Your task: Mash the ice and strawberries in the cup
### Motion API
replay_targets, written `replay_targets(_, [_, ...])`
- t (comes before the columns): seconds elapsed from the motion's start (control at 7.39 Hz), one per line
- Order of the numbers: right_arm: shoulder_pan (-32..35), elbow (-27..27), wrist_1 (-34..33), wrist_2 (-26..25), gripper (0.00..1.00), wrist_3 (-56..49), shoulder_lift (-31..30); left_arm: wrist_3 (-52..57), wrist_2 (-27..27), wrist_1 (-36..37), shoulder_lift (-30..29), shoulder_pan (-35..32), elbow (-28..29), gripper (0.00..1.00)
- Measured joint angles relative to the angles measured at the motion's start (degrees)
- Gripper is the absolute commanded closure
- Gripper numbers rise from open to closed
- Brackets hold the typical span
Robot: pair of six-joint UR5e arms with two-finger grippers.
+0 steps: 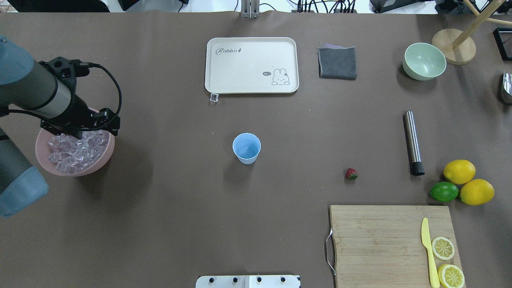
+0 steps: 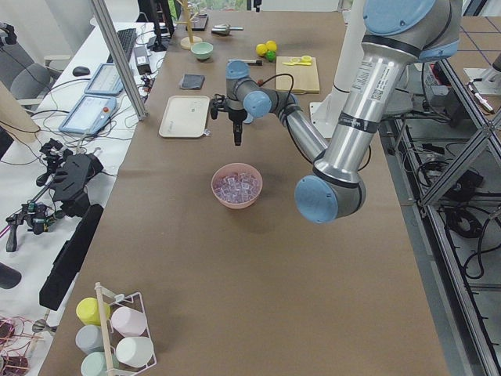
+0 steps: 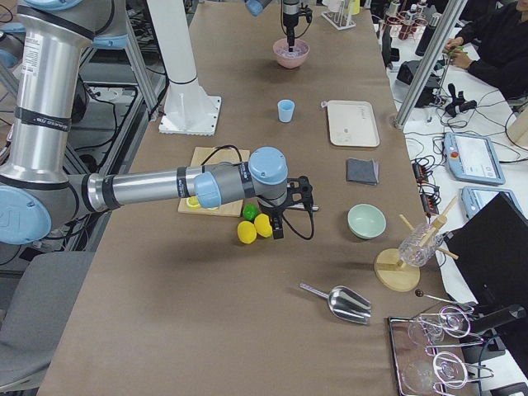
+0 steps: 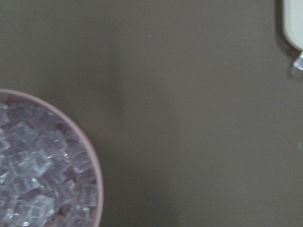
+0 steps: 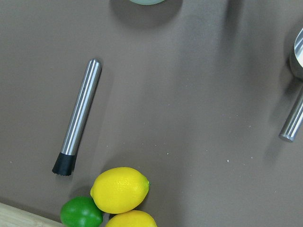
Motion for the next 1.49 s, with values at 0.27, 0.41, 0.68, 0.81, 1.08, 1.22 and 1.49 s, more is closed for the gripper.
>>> replay_targets(0.27, [0.00,0.02,0.00,0.00,0.00,0.03,0.03,-4.35,0.30,-3.49,5.14,-0.66,0.02,0.24])
replay_targets(0.41, [0.00,0.00,0.00,0.00,0.00,0.03,0.07,-6.92,0.39,-5.27,5.79,-0.63,1.05,0.24])
replay_targets(0.68, [0.00,-0.04,-0.06,0.00,0.00,0.09,0.10,-10.03,0.46,-6.85,6.16,-0.18,2.33,0.25])
replay_targets(0.81, [0.00,-0.04,-0.08,0.00,0.00,0.11,0.10,-11.07,0.50,-7.05,6.18,0.38,2.71,0.27])
replay_targets(1.08, [0.00,-0.05,-0.09,0.05,0.00,0.12,0.10,-12.43,1.36,-7.17,6.18,2.15,3.22,0.29])
replay_targets(1.22, [0.00,-0.04,-0.09,0.10,0.00,0.12,0.09,-12.67,2.20,-7.21,6.17,3.13,3.57,0.29])
replay_targets(1.49, [0.00,0.03,-0.09,0.16,0.00,0.24,0.02,-13.28,3.12,-7.24,6.16,4.21,3.82,0.29])
